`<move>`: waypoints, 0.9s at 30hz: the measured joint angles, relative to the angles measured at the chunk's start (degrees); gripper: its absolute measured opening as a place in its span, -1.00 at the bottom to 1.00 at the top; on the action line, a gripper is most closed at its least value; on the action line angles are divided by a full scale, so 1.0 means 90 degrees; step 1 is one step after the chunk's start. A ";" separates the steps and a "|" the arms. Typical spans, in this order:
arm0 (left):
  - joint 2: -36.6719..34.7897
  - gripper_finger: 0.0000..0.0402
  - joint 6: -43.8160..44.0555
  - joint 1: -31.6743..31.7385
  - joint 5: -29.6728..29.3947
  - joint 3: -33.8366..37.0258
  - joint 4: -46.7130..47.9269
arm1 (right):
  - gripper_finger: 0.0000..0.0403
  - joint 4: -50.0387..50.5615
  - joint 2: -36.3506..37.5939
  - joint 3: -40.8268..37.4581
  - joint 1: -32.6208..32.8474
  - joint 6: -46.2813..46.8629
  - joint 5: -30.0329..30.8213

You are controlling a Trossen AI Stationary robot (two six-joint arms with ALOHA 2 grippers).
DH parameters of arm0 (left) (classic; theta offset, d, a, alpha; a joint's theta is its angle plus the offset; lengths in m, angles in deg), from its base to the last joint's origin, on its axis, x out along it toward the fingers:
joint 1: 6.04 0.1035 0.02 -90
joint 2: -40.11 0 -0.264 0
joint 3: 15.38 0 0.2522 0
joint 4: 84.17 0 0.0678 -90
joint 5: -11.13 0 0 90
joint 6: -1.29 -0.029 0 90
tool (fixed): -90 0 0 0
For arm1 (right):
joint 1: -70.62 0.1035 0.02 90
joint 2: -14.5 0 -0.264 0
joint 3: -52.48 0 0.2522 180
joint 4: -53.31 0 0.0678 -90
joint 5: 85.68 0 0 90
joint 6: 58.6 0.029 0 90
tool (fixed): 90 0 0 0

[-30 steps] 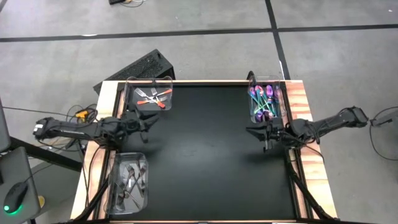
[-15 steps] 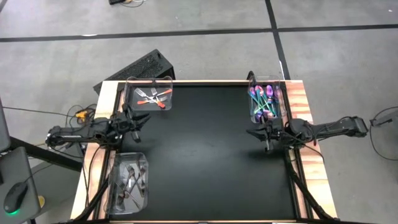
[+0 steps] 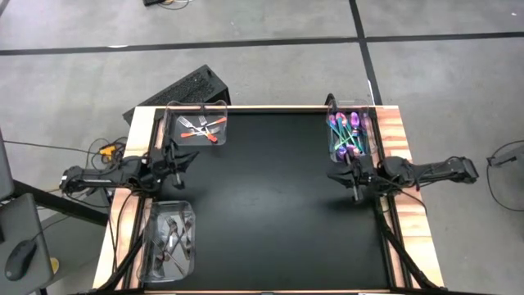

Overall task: Sort silverware by color (type)
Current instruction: Return to Home Position

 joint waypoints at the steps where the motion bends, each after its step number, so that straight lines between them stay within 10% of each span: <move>1: 0.0002 -1.00 -0.0003 -0.0005 0.0073 0.0000 0.0065 | -0.95 -0.0002 0.0057 -0.0001 0.0050 -0.0020 0.0001; 15: 0.0002 -1.00 -0.0475 -0.0005 0.0790 0.0007 -0.0581 | -0.94 0.0661 0.0710 0.0155 0.0563 -0.0685 0.0160; 27: 0.0005 -1.00 0.0445 -0.0126 -0.0590 0.0015 0.0969 | -0.94 0.0796 0.0667 -0.0001 0.0563 -0.0223 0.0247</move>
